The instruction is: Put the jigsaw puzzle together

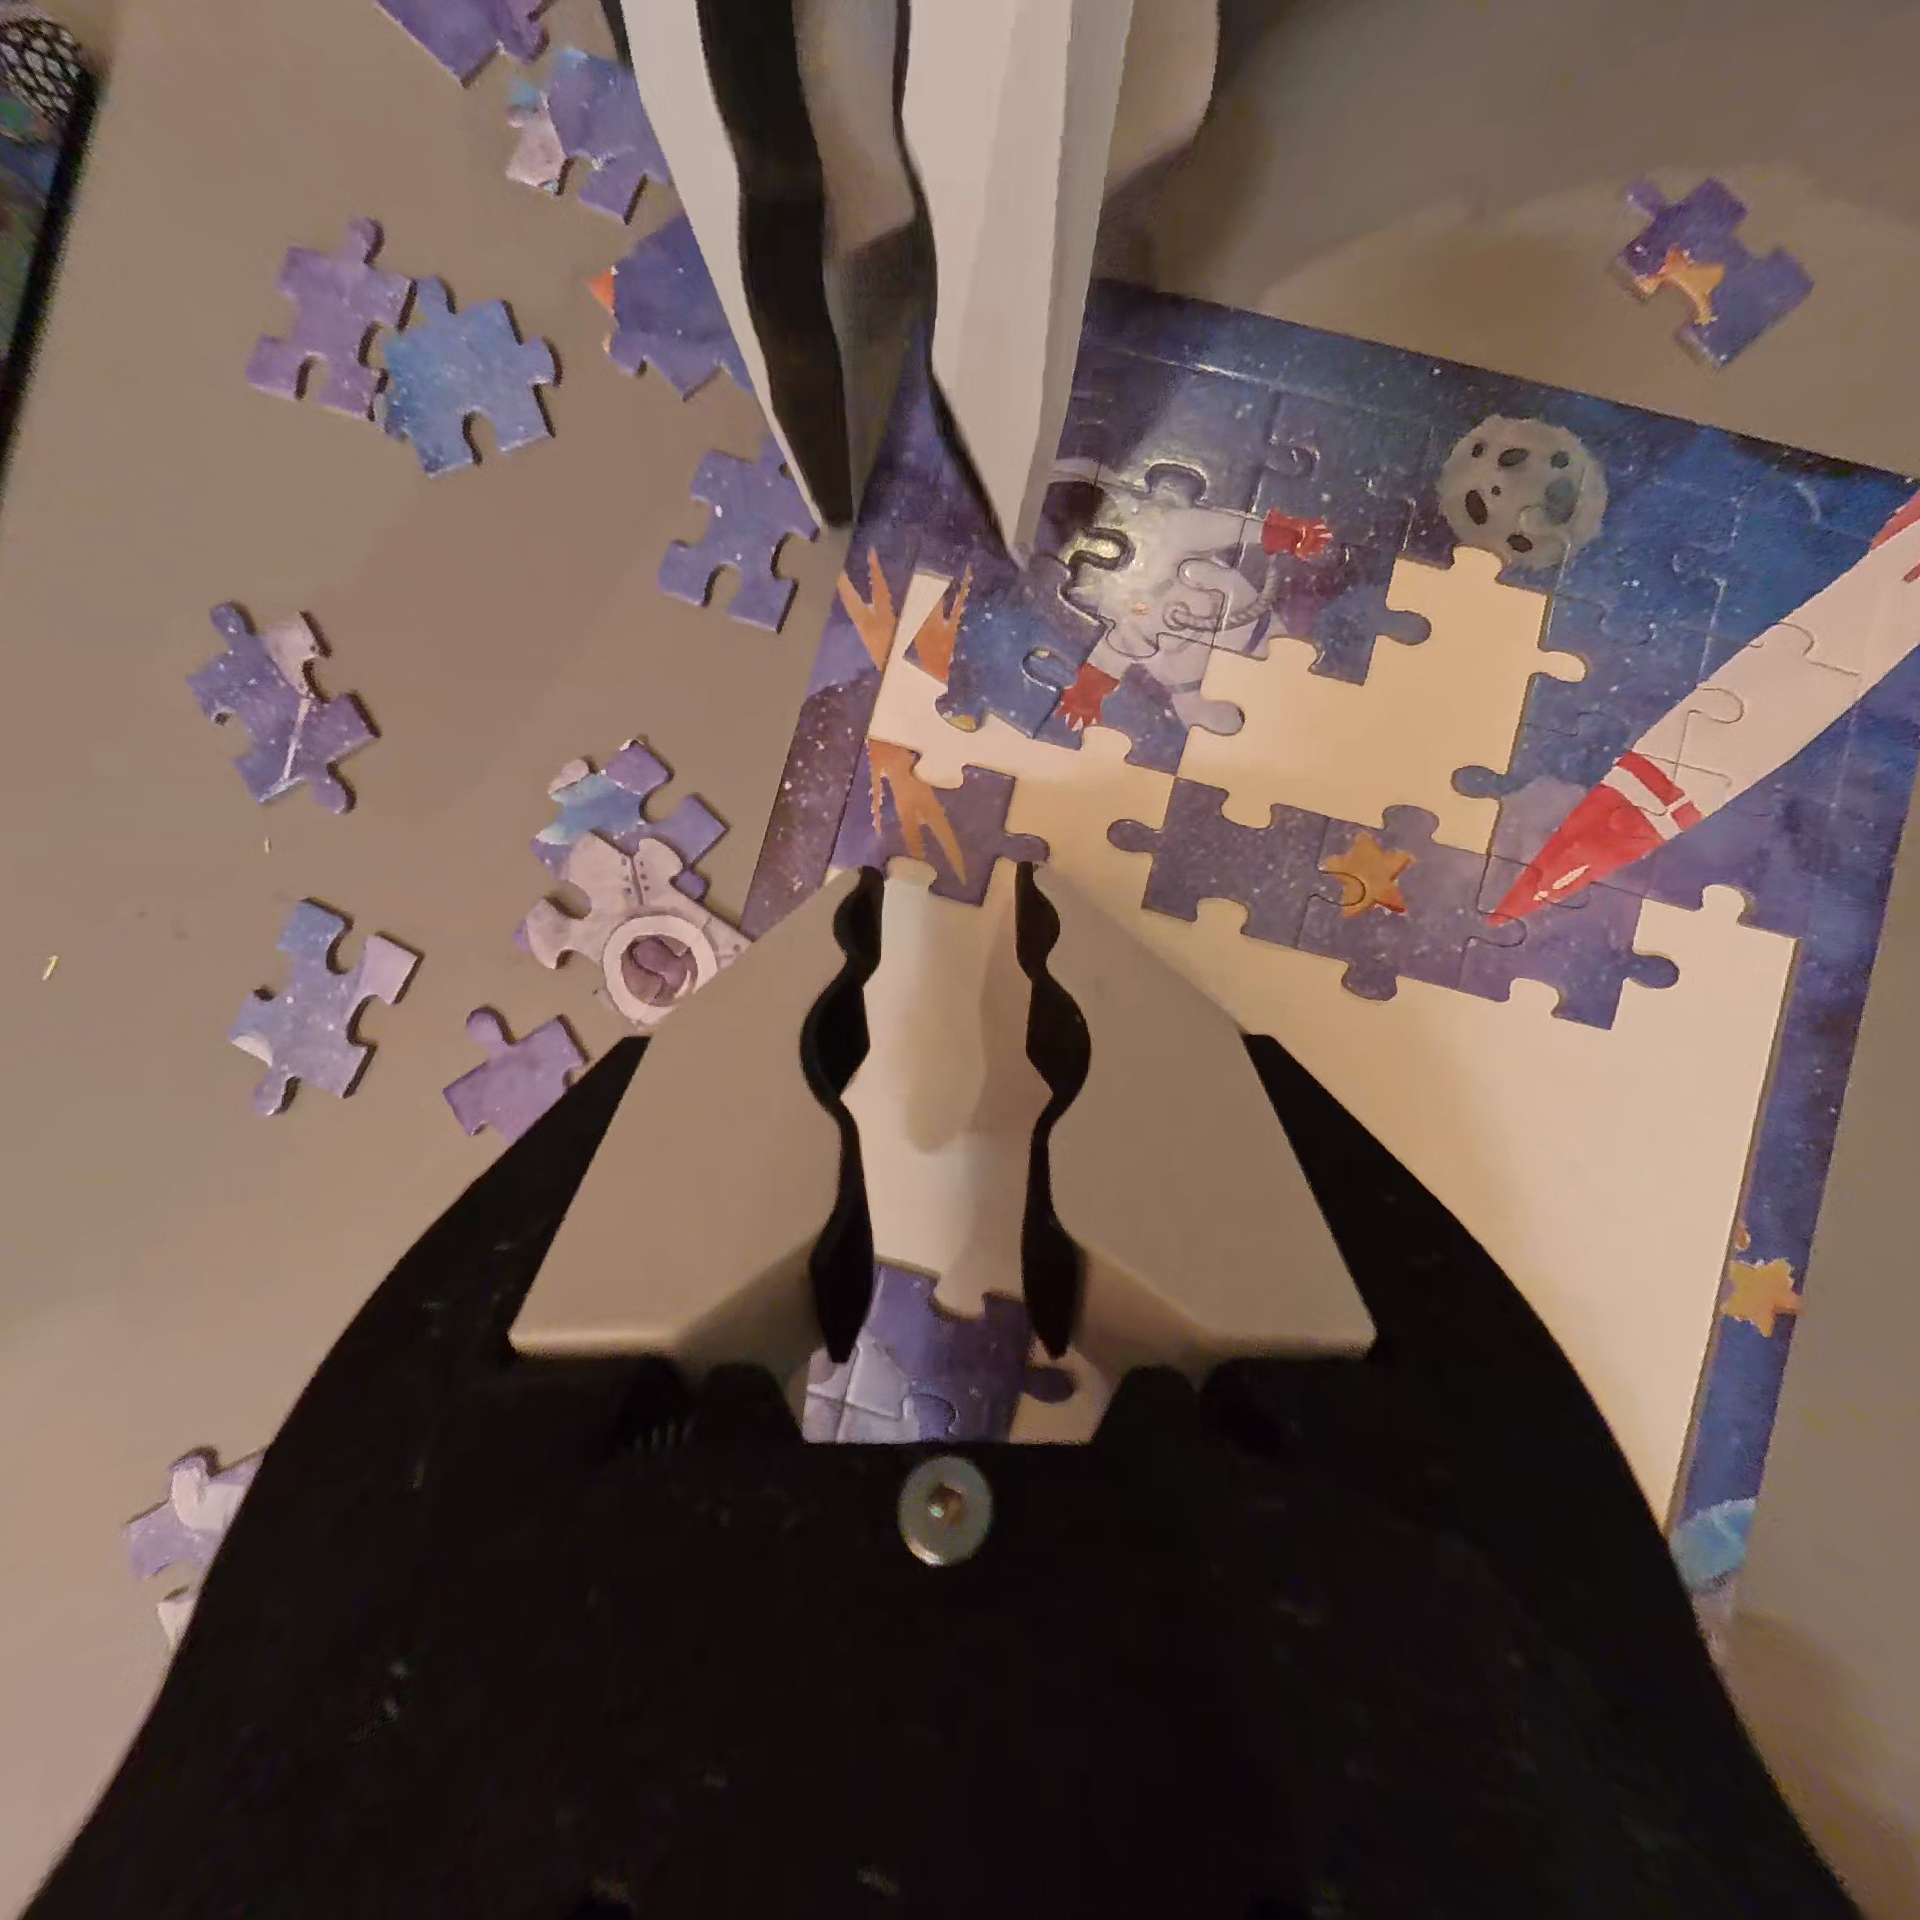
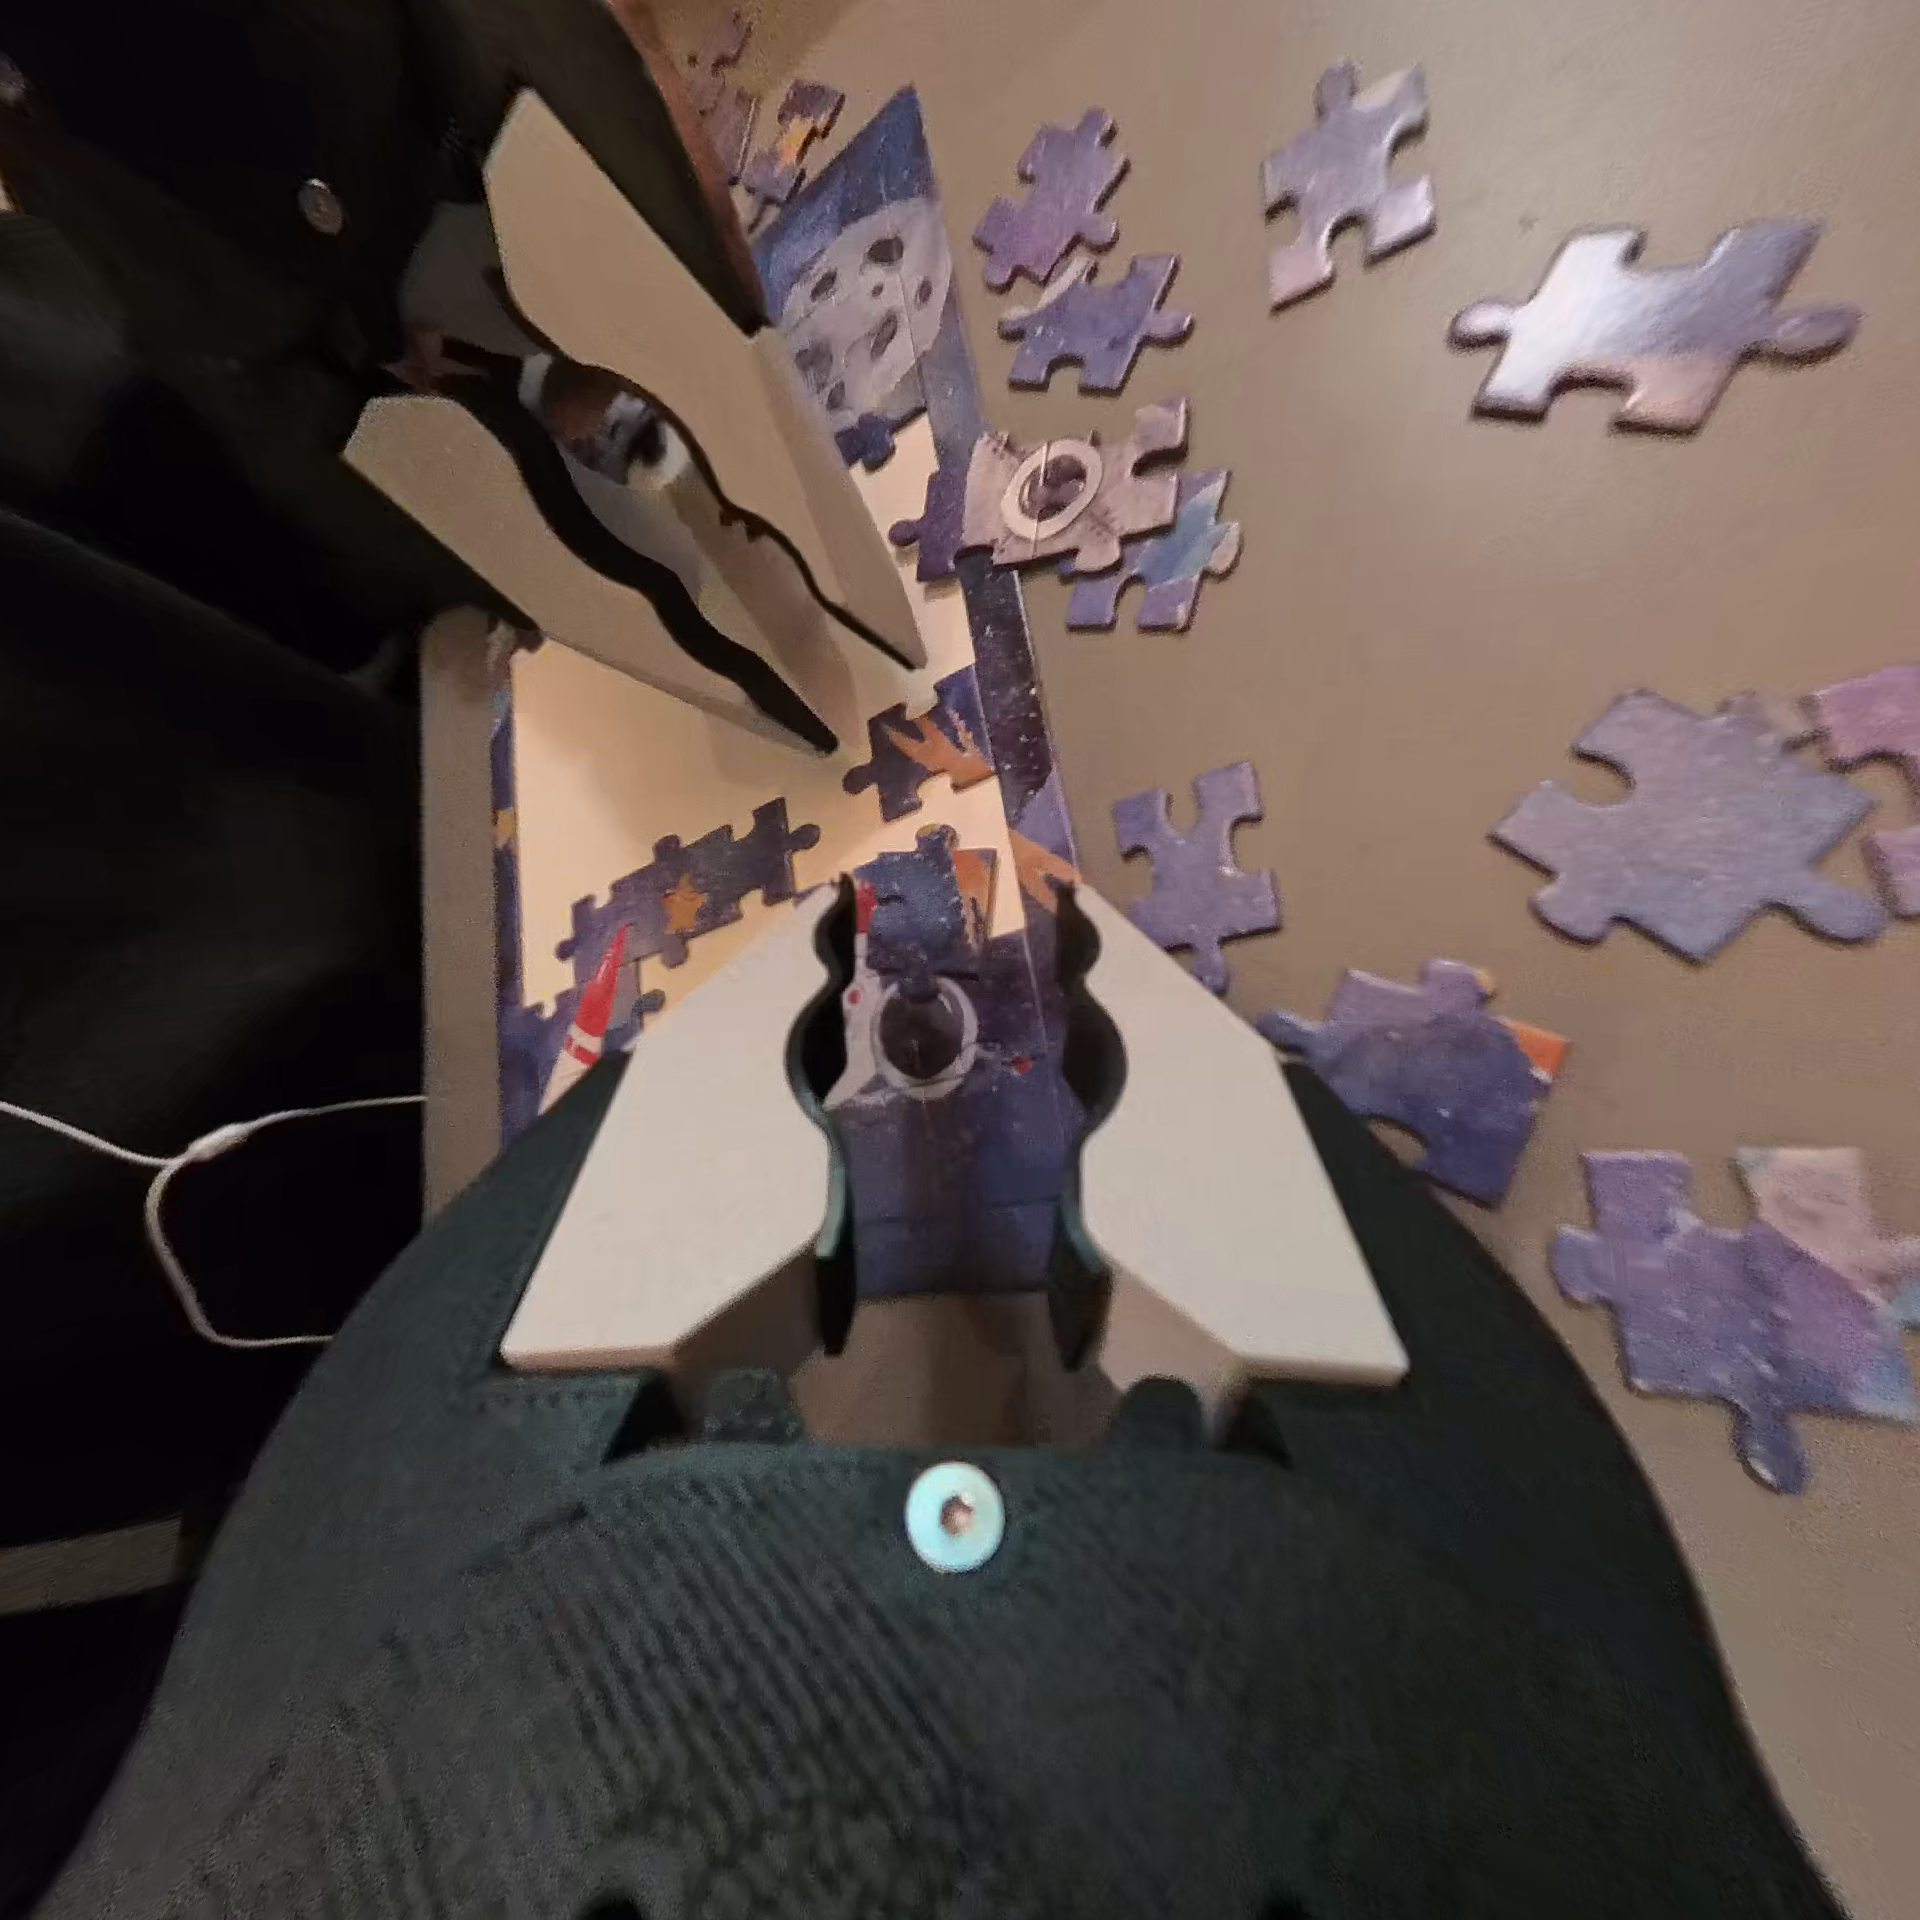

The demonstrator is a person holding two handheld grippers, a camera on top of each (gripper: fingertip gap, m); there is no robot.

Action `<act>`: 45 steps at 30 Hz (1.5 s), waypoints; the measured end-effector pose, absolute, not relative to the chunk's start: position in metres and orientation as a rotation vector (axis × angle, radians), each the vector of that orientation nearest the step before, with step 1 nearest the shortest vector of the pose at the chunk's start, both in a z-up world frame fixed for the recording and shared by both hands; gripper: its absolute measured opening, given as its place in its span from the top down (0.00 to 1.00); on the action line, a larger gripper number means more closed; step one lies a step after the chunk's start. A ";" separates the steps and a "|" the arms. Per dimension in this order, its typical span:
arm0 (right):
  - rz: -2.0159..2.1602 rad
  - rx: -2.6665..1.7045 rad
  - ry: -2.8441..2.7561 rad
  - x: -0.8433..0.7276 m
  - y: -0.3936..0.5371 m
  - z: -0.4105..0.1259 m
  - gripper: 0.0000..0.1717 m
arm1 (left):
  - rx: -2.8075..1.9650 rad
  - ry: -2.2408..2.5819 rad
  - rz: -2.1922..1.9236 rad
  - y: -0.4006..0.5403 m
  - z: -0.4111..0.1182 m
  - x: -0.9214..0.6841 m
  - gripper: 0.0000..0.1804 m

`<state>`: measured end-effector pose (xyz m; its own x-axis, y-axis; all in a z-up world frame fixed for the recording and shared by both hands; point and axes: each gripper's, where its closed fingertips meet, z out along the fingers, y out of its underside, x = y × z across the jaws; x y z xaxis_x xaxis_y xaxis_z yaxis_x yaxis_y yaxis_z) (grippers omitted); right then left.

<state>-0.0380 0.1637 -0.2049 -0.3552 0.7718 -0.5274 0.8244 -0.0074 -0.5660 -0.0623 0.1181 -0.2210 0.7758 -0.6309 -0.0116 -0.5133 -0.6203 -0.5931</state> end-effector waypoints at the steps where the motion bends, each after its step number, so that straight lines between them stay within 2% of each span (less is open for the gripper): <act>1: -1.337 1.754 2.212 -0.036 0.165 -0.200 0.78 | -2.388 0.853 -0.269 0.117 -0.222 -0.063 0.86; 14: -1.385 1.746 2.761 -0.021 0.146 -0.202 0.78 | -2.379 0.810 -0.281 0.122 -0.228 -0.061 0.86; 19: -1.279 1.717 2.763 -0.018 0.143 -0.219 0.79 | -2.374 0.788 -0.306 0.123 -0.228 -0.060 0.85; 29: -1.175 1.793 2.860 -0.023 0.156 -0.222 0.88 | -2.374 0.783 -0.293 0.124 -0.228 -0.060 0.84; 45: -1.194 1.837 2.930 -0.030 0.159 -0.212 0.89 | -2.359 0.782 -0.293 0.124 -0.223 -0.059 0.84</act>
